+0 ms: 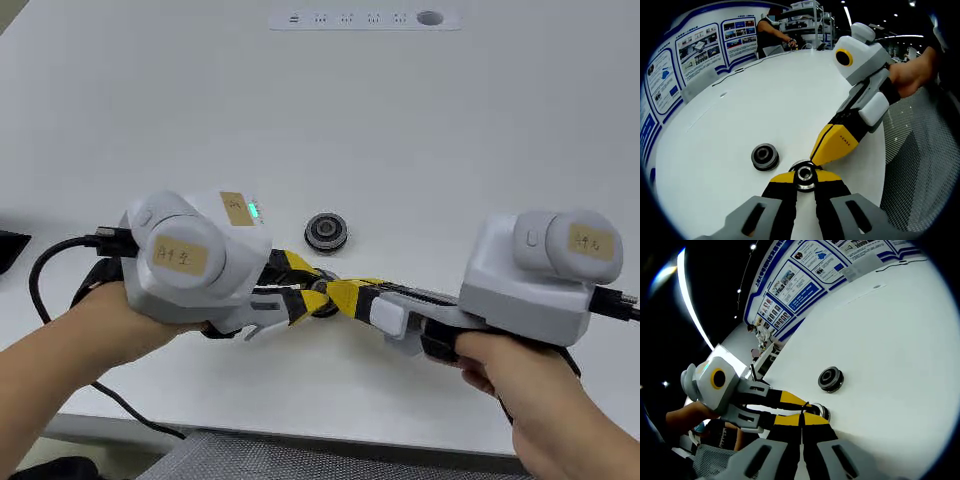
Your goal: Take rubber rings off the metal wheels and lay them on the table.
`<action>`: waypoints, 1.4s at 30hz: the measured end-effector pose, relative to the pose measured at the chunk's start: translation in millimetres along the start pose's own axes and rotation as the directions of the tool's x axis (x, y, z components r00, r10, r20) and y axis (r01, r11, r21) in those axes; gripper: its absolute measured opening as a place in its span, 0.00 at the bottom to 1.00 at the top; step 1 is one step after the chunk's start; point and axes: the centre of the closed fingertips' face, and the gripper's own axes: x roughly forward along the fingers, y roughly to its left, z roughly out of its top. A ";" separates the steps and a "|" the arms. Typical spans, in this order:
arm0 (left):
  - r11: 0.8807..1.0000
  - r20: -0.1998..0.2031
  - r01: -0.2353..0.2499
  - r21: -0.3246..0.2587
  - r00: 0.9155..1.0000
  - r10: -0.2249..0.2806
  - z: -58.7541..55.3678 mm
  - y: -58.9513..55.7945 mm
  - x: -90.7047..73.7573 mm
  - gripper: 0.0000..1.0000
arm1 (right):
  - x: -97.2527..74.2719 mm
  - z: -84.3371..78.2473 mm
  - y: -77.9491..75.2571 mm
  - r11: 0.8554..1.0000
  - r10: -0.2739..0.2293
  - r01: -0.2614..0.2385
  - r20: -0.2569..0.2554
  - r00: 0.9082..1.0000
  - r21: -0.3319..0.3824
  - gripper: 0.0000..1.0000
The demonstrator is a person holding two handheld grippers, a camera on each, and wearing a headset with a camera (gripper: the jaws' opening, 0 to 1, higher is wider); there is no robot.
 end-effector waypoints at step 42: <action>0.986 0.061 -0.125 -0.109 0.989 0.132 7.1 21.6 -36.1 0.23 | -13.0 24.8 -0.5 0.986 0.011 -0.028 0.106 0.994 0.162 0.01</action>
